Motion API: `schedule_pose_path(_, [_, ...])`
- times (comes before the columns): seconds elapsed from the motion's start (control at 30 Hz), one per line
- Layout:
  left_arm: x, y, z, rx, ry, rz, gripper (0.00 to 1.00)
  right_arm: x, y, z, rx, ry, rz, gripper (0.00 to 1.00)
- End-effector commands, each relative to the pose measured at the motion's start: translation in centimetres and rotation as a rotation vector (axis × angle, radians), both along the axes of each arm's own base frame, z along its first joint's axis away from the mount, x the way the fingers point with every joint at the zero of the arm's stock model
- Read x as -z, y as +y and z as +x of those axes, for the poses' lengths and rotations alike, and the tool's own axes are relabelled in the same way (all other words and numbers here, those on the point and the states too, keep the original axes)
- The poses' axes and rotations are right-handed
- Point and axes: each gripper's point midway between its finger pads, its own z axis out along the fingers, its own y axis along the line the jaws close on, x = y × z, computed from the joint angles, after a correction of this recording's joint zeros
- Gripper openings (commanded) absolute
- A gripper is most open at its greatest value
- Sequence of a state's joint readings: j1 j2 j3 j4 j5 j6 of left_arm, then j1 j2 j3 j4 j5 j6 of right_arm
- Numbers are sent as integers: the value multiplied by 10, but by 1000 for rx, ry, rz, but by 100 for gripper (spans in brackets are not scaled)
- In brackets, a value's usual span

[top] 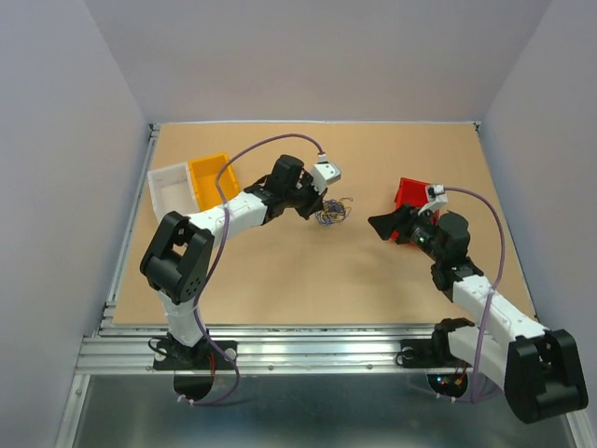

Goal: Untangle the cables

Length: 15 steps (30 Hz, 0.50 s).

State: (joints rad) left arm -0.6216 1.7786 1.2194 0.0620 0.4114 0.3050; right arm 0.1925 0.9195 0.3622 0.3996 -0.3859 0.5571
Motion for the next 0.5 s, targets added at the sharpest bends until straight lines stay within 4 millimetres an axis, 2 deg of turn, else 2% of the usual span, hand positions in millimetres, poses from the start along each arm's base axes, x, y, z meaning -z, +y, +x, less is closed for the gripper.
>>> schedule_pose_path(0.0, [-14,-6,-8,51,-22,-38,0,-17,30,8,-128,-97,29,75])
schedule_pose_path(0.1, [-15,-5,-8,49,-30,-38,0,-14,51,13,-183,-92,9,75])
schedule_pose_path(0.13, [-16,-5,-8,47,-31,-39,0,-9,61,17,-205,-73,0,75])
schedule_pose_path(0.23, [-16,-4,-8,46,-37,-38,0,3,75,26,-211,-45,-25,72])
schedule_pose_path(0.47, [-11,-5,-8,53,-27,-32,0,-6,93,35,-204,-88,-2,67])
